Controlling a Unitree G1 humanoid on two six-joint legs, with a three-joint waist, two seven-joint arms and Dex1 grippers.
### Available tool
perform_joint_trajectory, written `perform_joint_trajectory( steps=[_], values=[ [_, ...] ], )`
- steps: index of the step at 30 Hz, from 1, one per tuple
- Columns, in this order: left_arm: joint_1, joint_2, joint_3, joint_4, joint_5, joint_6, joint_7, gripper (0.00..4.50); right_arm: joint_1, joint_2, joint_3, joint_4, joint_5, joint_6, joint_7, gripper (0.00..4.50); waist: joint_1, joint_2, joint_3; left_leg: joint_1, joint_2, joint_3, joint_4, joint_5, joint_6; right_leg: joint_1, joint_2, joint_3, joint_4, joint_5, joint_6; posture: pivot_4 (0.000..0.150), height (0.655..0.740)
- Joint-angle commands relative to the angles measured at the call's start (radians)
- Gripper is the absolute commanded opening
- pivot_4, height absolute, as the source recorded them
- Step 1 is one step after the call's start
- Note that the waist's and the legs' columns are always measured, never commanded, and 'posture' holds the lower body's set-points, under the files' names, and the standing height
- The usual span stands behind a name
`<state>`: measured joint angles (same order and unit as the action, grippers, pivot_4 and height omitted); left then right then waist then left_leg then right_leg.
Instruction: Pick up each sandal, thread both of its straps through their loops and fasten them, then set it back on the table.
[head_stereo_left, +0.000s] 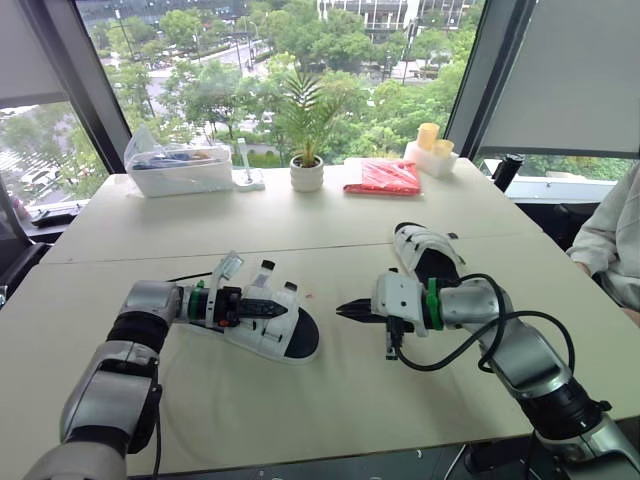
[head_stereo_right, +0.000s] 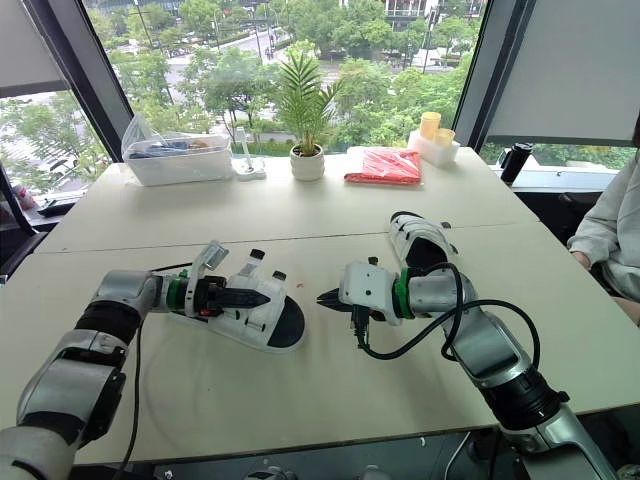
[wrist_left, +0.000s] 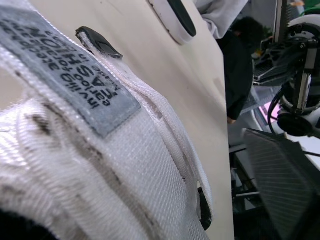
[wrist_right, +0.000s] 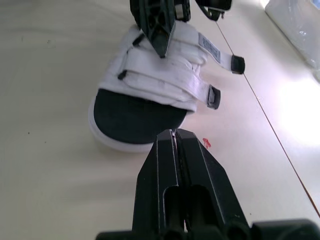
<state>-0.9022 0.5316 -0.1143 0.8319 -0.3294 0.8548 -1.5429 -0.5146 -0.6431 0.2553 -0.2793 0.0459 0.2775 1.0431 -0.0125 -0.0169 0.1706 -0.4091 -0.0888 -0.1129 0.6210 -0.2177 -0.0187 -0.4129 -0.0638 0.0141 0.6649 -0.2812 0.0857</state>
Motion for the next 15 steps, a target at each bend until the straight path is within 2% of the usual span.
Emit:
perform_joint_trajectory(
  steps=[1,3,4,8,9,12,15],
  values=[
    [-0.042,-0.007,0.008,0.021,-0.008,0.0,-0.03,2.17,-0.001,-0.011,-0.034,-0.043,0.013,-0.001,-0.021,0.0,0.0,0.0,0.0,0.0,0.0,0.0,0.0,0.0,0.0,0.0,0.0,0.0,0.0,0.0,0.0,0.15,0.74],
    [-0.056,-0.012,0.02,0.031,-0.014,0.01,-0.025,1.18,-0.001,-0.011,-0.033,-0.039,0.015,-0.002,-0.025,0.0,0.0,0.0,0.0,0.0,0.0,0.0,0.001,0.0,0.0,0.0,0.0,0.0,0.0,0.0,0.0,0.15,0.74],
    [-0.063,-0.015,0.031,0.028,-0.023,0.025,-0.019,0.84,-0.001,-0.011,-0.032,-0.038,0.016,-0.001,-0.027,0.0,0.0,0.0,0.0,0.0,0.0,0.0,0.001,0.0,0.0,0.0,0.0,0.0,0.0,0.0,0.0,0.15,0.74],
    [-0.075,-0.054,0.106,-0.04,-0.081,0.059,0.052,0.19,-0.002,-0.006,-0.029,-0.034,0.017,-0.003,-0.035,0.0,0.001,0.0,0.0,0.0,0.0,0.0,0.002,0.0,0.0,0.001,0.0,0.0,0.0,0.0,0.0,0.15,0.74],
    [-0.077,-0.069,0.135,-0.06,-0.101,0.068,0.082,0.19,-0.003,-0.004,-0.028,-0.033,0.018,-0.003,-0.037,0.0,0.001,-0.001,0.0,-0.001,0.0,0.0,0.002,0.0,0.0,0.001,0.0,0.0,0.0,0.0,0.0,0.15,0.74],
    [-0.14,-0.17,0.327,-0.011,-0.176,0.04,0.376,0.19,-0.004,0.005,-0.022,-0.028,0.015,-0.005,-0.049,0.0,0.004,-0.002,0.001,-0.001,0.0,-0.001,0.003,0.0,0.001,0.001,0.0,-0.001,0.0,0.0,0.0,0.15,0.74],
    [-0.199,-0.288,0.487,0.065,-0.201,-0.159,0.749,0.19,-0.005,0.013,-0.018,-0.028,0.015,-0.001,-0.061,0.0,0.004,-0.002,0.001,-0.002,0.0,-0.002,0.007,-0.001,0.001,0.001,0.0,-0.002,0.0,0.001,0.002,0.15,0.74]
  ],
)
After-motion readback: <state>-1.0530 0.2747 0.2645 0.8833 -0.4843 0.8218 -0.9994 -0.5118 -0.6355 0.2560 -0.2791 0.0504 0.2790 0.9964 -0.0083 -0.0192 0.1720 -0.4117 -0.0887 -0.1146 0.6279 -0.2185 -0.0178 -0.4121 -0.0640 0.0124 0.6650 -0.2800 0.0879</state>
